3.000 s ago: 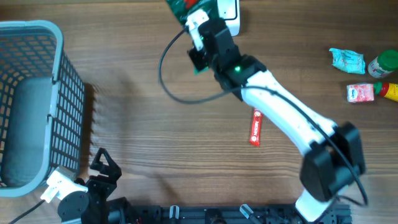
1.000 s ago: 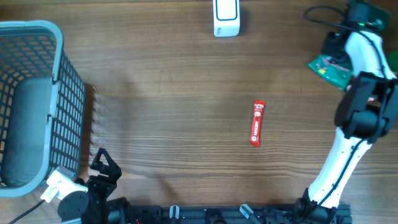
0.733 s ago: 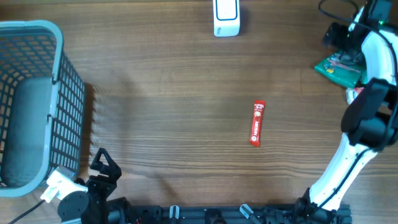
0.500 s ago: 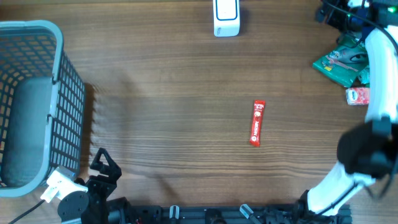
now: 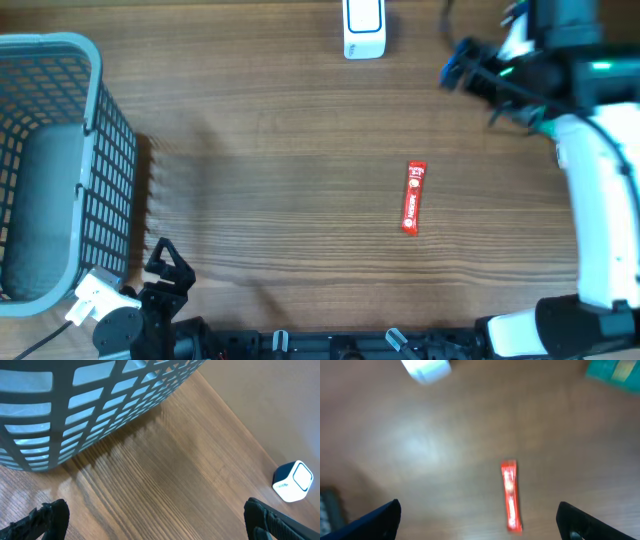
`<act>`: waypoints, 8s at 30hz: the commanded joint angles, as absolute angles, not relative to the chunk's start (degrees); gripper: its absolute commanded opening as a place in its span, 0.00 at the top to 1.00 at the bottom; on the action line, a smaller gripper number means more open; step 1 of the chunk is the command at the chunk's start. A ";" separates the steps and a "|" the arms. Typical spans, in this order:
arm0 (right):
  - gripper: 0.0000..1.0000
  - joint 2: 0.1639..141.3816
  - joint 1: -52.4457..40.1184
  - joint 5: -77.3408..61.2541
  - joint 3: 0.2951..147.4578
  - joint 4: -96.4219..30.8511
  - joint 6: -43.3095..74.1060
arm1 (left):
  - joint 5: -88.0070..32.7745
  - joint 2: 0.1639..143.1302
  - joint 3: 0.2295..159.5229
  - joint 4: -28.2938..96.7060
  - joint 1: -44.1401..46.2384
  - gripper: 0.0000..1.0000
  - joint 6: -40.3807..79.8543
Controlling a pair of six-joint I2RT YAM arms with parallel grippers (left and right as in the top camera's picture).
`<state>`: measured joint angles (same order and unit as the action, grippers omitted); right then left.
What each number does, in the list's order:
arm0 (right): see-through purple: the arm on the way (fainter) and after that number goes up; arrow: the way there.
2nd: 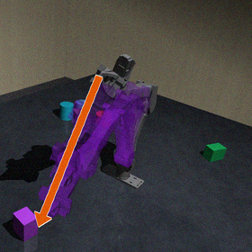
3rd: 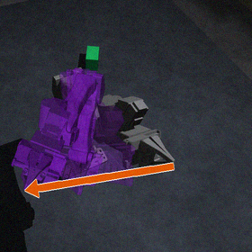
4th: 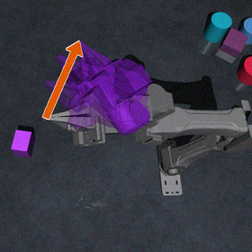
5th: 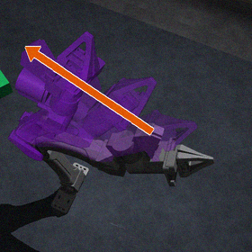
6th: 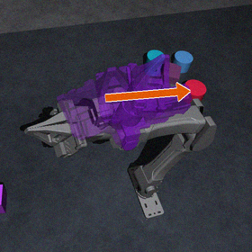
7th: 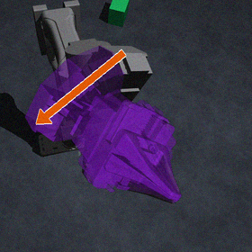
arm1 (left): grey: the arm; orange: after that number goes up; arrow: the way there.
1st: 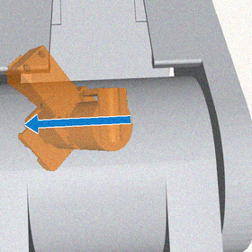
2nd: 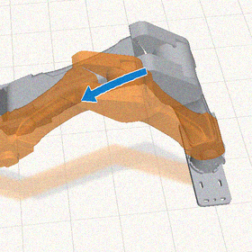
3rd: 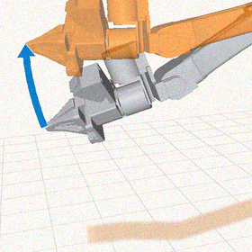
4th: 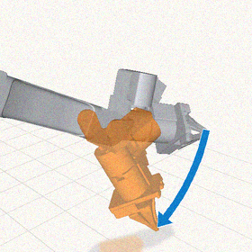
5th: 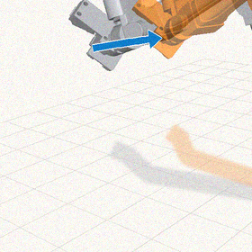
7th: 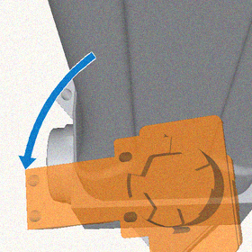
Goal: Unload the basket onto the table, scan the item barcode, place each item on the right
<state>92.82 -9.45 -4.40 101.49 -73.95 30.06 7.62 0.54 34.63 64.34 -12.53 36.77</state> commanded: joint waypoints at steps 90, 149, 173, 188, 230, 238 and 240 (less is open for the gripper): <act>0.96 102.21 -22.39 -31.38 62.70 -35.73 14.24 | 8.38 0.38 34.54 64.31 -12.64 0.00 37.15; 0.01 87.42 -38.94 -6.72 37.43 -21.47 94.63 | 8.38 0.38 34.54 64.31 -12.64 0.00 37.12; 0.95 93.25 -32.97 -9.41 39.59 -20.51 85.08 | 8.38 0.38 34.54 64.31 -12.64 0.00 37.12; 0.94 89.78 -28.67 1.41 60.64 -46.87 41.30 | 8.38 0.38 34.54 64.31 -12.64 0.00 37.12; 0.63 103.68 -48.38 15.35 59.18 -36.69 10.46 | 8.38 0.38 34.54 64.31 -12.64 0.00 37.12; 0.66 103.74 -48.38 15.31 58.48 -36.84 10.52 | 8.38 0.38 34.54 64.31 -12.64 0.00 37.12; 0.66 103.74 -48.45 15.31 58.48 -36.82 10.55 | 8.38 0.38 34.54 64.31 -12.64 0.00 37.12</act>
